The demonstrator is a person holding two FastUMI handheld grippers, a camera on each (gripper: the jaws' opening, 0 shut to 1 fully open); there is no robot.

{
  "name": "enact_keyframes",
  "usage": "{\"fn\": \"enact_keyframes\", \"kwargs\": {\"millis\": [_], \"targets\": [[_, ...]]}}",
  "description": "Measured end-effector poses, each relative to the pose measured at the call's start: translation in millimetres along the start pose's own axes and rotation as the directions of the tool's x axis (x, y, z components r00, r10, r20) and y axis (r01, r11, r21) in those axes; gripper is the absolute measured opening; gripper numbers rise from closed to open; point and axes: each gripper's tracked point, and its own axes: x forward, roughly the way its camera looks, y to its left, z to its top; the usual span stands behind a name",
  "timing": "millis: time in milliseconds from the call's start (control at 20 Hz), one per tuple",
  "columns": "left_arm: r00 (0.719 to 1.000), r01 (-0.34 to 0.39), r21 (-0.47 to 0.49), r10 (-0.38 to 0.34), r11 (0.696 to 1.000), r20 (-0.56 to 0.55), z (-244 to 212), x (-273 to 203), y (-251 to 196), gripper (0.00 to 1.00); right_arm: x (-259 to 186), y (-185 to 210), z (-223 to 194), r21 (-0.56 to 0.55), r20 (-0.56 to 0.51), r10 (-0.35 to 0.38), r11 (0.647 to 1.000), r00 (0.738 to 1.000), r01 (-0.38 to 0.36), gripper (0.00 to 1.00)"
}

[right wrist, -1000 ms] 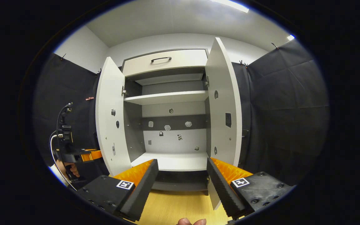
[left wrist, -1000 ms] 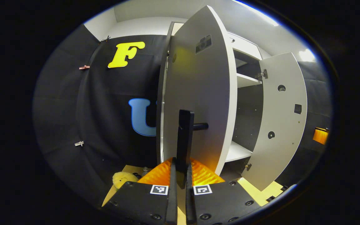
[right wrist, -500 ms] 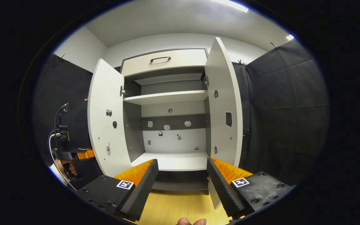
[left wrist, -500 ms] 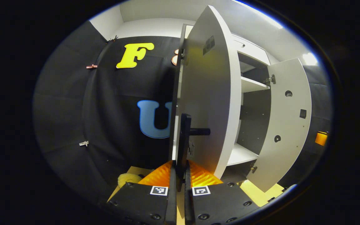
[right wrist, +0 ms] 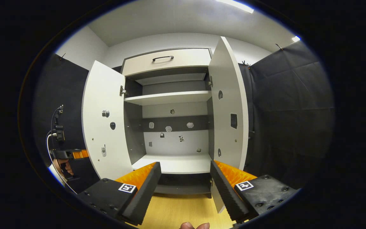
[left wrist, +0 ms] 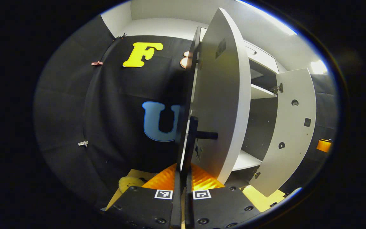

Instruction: Open the right door of the double-door shoe cabinet with the right hand, and open the left door with the left hand.

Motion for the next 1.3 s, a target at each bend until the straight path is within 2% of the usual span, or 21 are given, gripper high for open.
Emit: {"fn": "enact_keyframes", "kwargs": {"millis": [250,500,600,700,800,950,1150,1300], "targets": [[1.0,-0.015,0.014,0.015,1.0,-0.006,-1,0,1,0.07,1,-2,1,-0.001,0.001,-0.006,1.0,1.0,0.006,0.98],[0.999,-0.047,0.031,0.047,0.998,0.004,2,-7,8,0.17,-1,-2,0,-0.002,-0.006,-0.001,1.0,1.0,0.001,0.98],[0.998,-0.069,0.029,0.069,0.997,0.006,3,-13,10,0.36,-1,-2,-1,0.0,-0.008,0.005,1.0,1.0,-0.005,0.98],[0.995,-0.095,0.034,0.095,0.995,0.01,5,-21,13,0.43,-1,-1,-1,0.002,-0.011,0.011,1.0,1.0,-0.011,0.98],[0.994,-0.11,0.046,0.109,0.993,0.016,6,-32,12,0.67,-1,-1,-3,0.002,-0.014,0.015,1.0,1.0,-0.015,0.98],[0.992,-0.121,0.087,0.118,0.989,0.043,15,-51,7,0.91,-2,-1,-1,0.002,-0.012,0.021,1.0,1.0,-0.021,0.98],[0.991,-0.107,0.133,0.096,0.985,0.092,30,-72,-21,0.95,-2,-3,2,0.012,-0.007,0.022,1.0,1.0,-0.022,0.98],[0.994,-0.071,0.099,0.062,0.993,0.091,32,-81,-56,0.95,0,-8,4,0.018,-0.01,0.016,1.0,1.0,-0.016,0.98]]}}
